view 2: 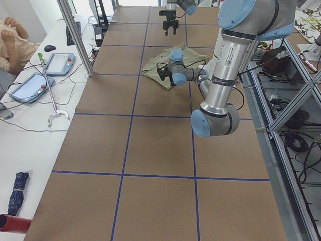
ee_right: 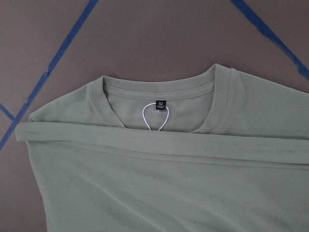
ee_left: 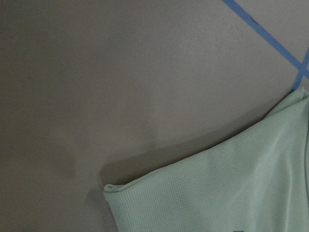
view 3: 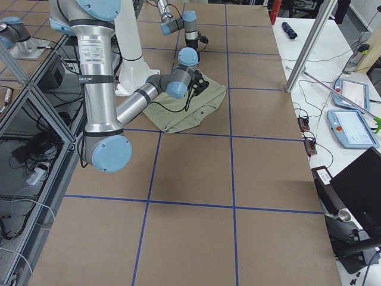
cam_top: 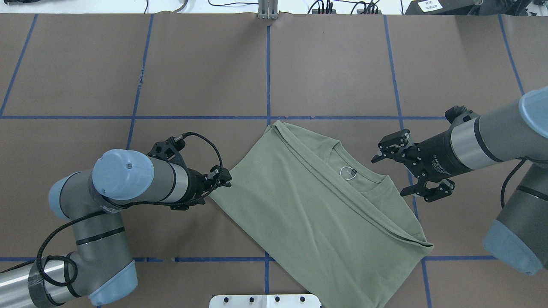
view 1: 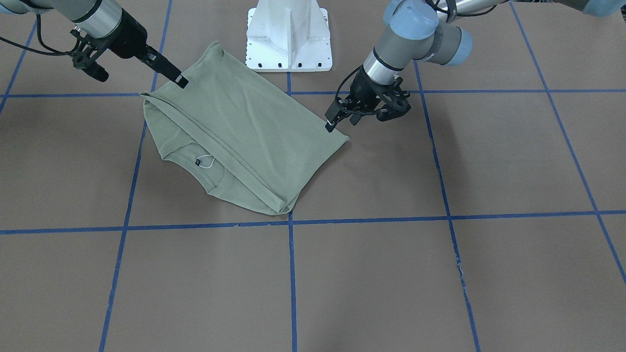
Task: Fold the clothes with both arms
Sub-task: 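Release the shirt with the right gripper while the left gripper grasps its corner, then pull the shirt corner with the left gripper to straighten the shirt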
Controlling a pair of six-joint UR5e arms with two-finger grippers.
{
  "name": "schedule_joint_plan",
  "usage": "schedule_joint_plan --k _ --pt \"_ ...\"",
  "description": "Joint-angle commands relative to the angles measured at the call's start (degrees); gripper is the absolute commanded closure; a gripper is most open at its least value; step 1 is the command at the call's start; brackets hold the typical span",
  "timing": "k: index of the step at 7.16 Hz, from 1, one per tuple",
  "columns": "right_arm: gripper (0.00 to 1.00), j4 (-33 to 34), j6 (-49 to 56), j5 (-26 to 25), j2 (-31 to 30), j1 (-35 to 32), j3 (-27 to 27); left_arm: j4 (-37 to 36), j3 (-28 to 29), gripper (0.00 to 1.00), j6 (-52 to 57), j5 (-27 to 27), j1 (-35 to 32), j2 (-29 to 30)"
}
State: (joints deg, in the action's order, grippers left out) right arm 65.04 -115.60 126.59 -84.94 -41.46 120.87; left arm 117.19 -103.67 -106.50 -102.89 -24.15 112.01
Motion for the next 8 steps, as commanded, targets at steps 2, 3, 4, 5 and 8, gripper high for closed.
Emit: schedule_joint_plan --k 2,3,4,5,8 --pt "0.00 -0.09 0.73 -0.29 1.09 -0.38 -1.42 -0.21 2.76 0.28 0.51 2.59 0.42 0.05" --pt "0.00 -0.09 0.73 -0.29 1.27 -0.38 -1.42 -0.12 3.29 0.32 0.51 2.78 0.42 0.05" --pt "0.00 -0.09 0.73 -0.29 1.62 -0.38 -1.51 -0.12 3.91 0.37 0.68 2.95 0.42 0.14" --pt "0.00 -0.09 0.73 -0.21 1.62 -0.38 -1.60 -0.12 3.91 0.52 0.68 2.96 0.42 0.05" --pt "0.00 -0.09 0.73 -0.21 1.71 -0.38 -1.69 -0.12 4.00 1.00 0.77 3.31 0.33 0.05"
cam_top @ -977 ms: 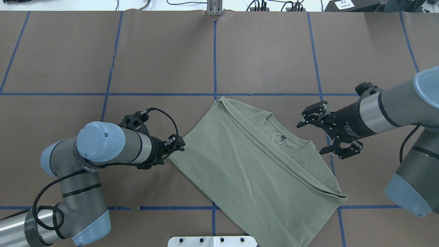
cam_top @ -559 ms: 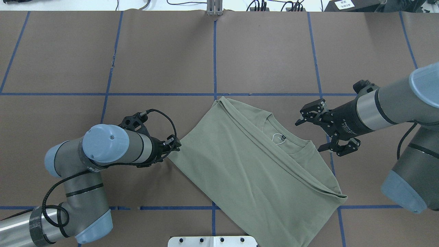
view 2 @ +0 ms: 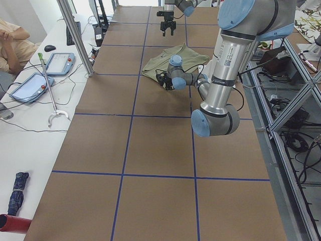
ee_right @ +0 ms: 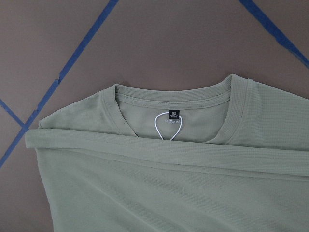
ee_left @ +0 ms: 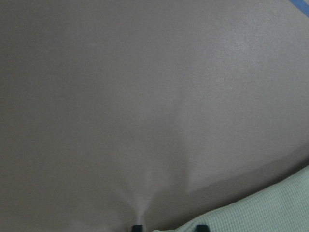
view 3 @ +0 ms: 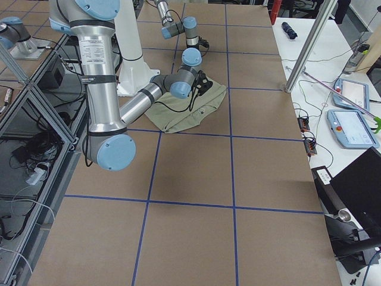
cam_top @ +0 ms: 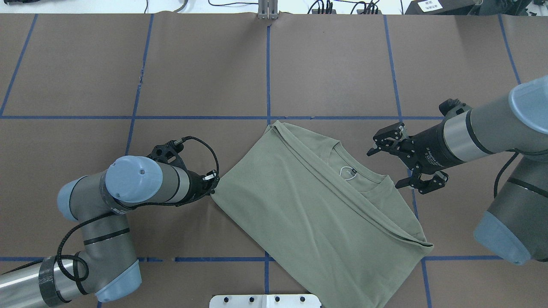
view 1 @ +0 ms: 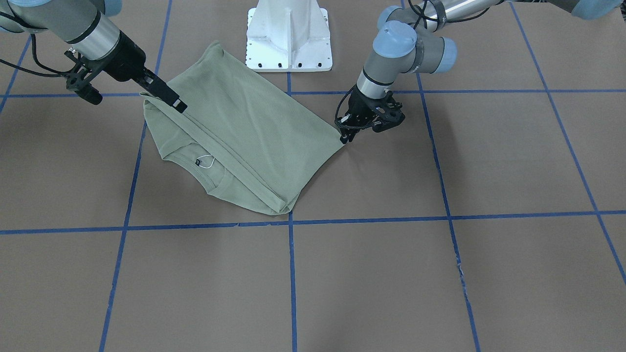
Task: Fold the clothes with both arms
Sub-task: 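Pull the shirt corner with the left gripper to straighten the shirt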
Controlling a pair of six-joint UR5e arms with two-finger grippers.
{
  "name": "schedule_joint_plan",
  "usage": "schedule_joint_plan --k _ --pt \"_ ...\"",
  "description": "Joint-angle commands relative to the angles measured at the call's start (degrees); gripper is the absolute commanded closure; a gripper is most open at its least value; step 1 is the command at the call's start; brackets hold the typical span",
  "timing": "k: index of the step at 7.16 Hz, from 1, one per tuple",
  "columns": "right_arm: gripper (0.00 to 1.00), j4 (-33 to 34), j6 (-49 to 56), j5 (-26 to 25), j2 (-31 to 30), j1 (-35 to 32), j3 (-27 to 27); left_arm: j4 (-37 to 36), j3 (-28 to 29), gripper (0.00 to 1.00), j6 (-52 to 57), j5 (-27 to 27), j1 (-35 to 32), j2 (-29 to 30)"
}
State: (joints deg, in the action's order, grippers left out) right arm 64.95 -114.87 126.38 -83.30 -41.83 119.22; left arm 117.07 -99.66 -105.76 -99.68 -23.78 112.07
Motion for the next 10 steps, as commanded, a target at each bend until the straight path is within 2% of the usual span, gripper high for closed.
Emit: schedule_joint_plan --k 1,2,3,4,5,7,8,9,10 --pt "0.00 0.00 -0.09 0.00 0.33 0.00 -0.22 0.00 -0.01 1.00 0.12 0.10 -0.56 0.00" --pt "0.00 0.09 -0.09 0.00 0.60 0.00 -0.22 0.00 0.34 1.00 4.12 0.28 -2.39 0.17" --pt "0.00 0.09 -0.09 0.00 0.60 0.00 -0.30 0.70 2.43 1.00 9.90 4.11 -4.76 1.13" --pt "0.00 0.09 -0.09 -0.08 0.68 0.00 -0.31 0.88 8.02 1.00 14.57 4.75 -11.31 6.18" --pt "0.00 0.09 -0.09 -0.08 0.95 0.00 -0.22 3.23 15.99 1.00 16.97 4.59 -16.77 11.72" --pt "0.00 0.09 0.00 -0.17 1.12 0.00 -0.22 19.97 36.53 1.00 18.14 4.41 -21.03 21.73" --pt "0.00 0.09 0.00 -0.17 1.13 -0.09 -0.22 22.13 42.38 1.00 18.40 4.15 -21.57 26.14" --pt "0.00 0.00 0.00 -0.17 1.30 0.00 -0.22 23.63 43.75 1.00 18.40 4.14 -21.66 27.67" --pt "0.00 0.00 0.09 -0.17 1.56 0.00 -0.22 23.82 44.11 0.63 18.40 4.06 -21.66 27.68"
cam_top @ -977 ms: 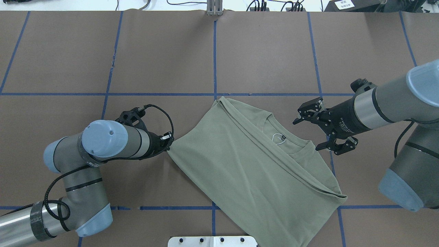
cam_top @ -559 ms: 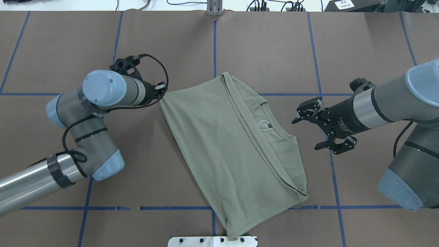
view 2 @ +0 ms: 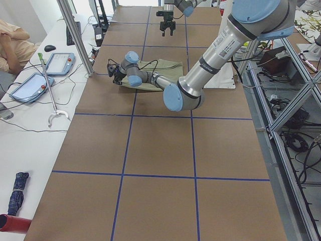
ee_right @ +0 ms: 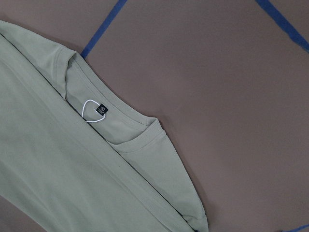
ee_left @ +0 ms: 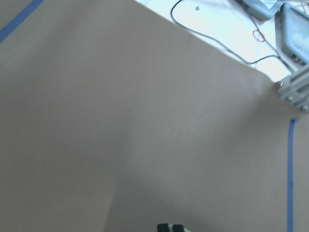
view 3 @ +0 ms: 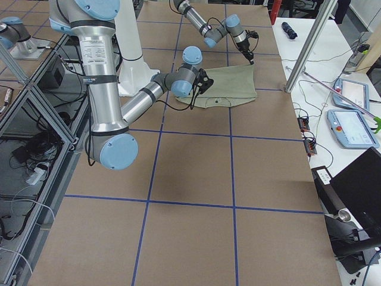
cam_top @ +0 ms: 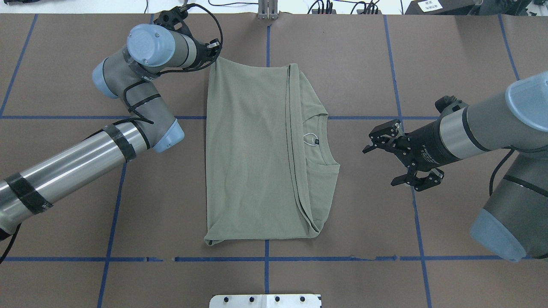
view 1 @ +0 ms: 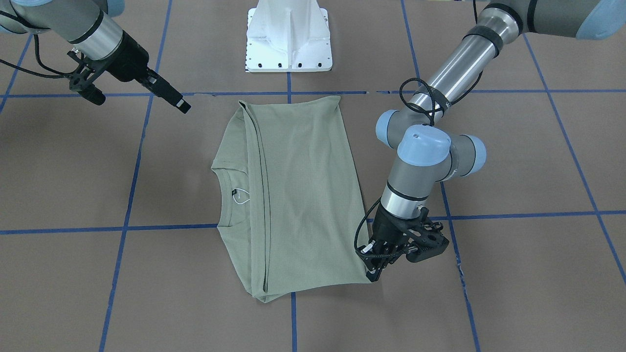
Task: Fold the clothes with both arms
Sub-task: 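Pull the shirt corner with the left gripper to straighten the shirt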
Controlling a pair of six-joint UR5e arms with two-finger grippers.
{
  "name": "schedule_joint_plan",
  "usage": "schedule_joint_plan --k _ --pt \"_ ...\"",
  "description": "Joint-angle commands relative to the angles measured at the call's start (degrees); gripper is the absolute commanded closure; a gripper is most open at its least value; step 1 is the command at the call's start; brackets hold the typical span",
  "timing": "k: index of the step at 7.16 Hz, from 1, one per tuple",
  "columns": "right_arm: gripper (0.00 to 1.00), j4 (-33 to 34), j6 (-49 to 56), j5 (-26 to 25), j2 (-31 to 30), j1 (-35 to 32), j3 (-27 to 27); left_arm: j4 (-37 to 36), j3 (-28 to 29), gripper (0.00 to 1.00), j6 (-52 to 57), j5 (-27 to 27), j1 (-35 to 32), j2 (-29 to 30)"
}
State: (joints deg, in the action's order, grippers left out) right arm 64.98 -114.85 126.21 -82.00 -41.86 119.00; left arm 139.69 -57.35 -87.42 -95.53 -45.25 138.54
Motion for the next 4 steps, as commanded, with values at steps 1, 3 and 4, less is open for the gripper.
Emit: schedule_joint_plan --k 1,3,4 --pt "0.00 -0.12 0.24 0.00 1.13 0.02 -0.09 1.72 1.45 0.39 0.06 -0.53 -0.19 1.30" --pt "0.00 -0.12 0.24 0.00 4.64 0.02 -2.10 2.60 -6.93 0.34 0.23 -3.68 -0.20 -4.03" --pt "0.00 0.14 0.59 -0.78 6.05 0.72 -2.46 2.60 -13.86 0.34 0.23 -6.66 -0.19 -9.11"
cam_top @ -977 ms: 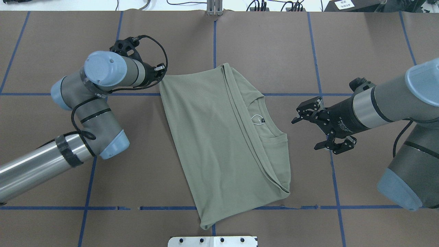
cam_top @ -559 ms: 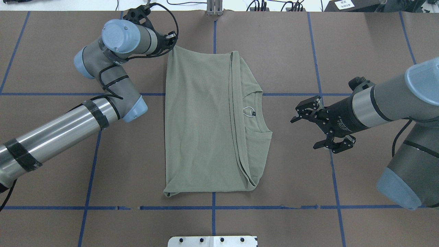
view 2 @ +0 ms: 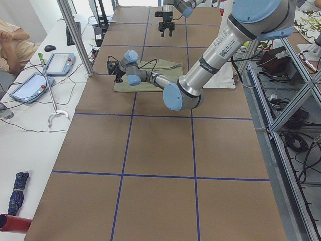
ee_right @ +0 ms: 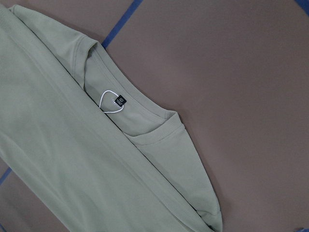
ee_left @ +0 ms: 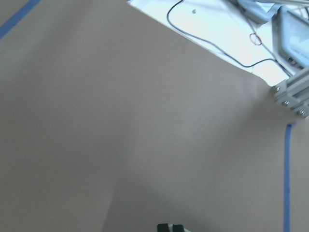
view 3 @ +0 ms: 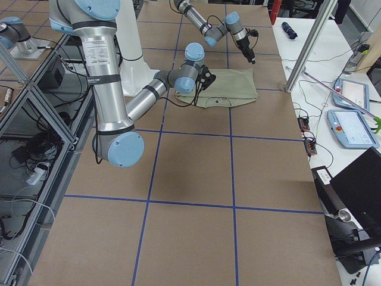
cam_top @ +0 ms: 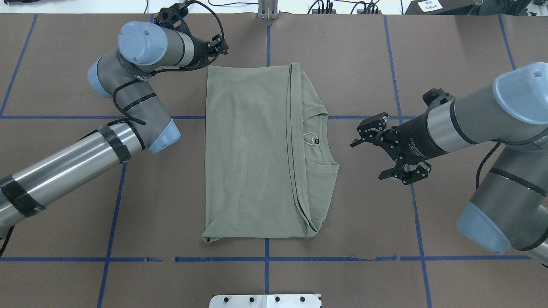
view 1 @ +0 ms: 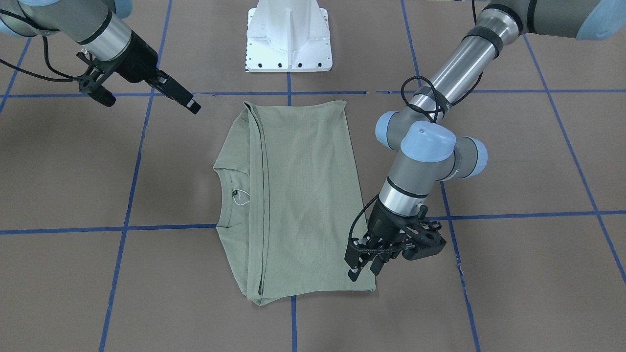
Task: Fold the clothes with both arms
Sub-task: 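Release the left gripper and move the right gripper onto the shirt's side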
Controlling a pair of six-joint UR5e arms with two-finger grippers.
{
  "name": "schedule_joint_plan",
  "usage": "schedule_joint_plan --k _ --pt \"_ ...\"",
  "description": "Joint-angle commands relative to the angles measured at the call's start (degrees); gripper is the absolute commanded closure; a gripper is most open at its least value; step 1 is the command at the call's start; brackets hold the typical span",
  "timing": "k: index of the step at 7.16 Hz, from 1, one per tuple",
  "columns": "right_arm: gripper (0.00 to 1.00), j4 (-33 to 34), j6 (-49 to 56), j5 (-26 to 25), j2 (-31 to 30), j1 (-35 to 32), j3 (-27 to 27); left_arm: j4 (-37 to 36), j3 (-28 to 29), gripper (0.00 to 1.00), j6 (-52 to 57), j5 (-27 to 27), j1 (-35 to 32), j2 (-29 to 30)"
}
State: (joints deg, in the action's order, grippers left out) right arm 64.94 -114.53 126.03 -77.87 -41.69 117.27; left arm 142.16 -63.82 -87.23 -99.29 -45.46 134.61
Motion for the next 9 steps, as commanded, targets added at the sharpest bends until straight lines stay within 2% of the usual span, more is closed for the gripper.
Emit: schedule_joint_plan --k 1,2,3,4,5,6,8,9 --pt "0.00 0.45 4.63 -3.74 2.63 2.91 -1.25 -0.21 -13.29 0.34 0.30 -5.71 -0.07 -9.76" --pt "0.00 0.45 12.68 -7.86 2.81 5.98 -1.25 -0.56 -18.31 0.34 0.31 -7.22 -0.07 -13.54" --pt "0.00 2.19 18.93 -9.99 4.38 8.27 -1.43 -0.65 -19.75 0.34 0.31 -7.58 0.11 -14.62" --pt "0.00 8.56 25.44 -13.58 7.97 11.68 -1.69 -0.56 -21.68 0.34 0.39 -9.76 0.28 -17.42" --pt "0.00 16.54 35.25 -16.66 14.09 15.46 -4.13 -0.56 -23.44 0.34 1.53 -11.96 -0.15 -19.10" --pt "0.00 19.32 41.61 -16.87 18.42 16.63 -9.29 -0.56 -24.07 0.34 2.41 -11.98 -0.15 -20.94" --pt "0.00 19.52 53.92 -17.66 19.95 17.87 -15.38 -0.56 -23.64 0.34 2.50 -11.90 -0.24 -21.14" --pt "0.00 21.35 56.59 -17.66 21.26 17.87 -16.71 -0.56 -23.63 0.34 2.50 -11.89 -0.16 -21.57"
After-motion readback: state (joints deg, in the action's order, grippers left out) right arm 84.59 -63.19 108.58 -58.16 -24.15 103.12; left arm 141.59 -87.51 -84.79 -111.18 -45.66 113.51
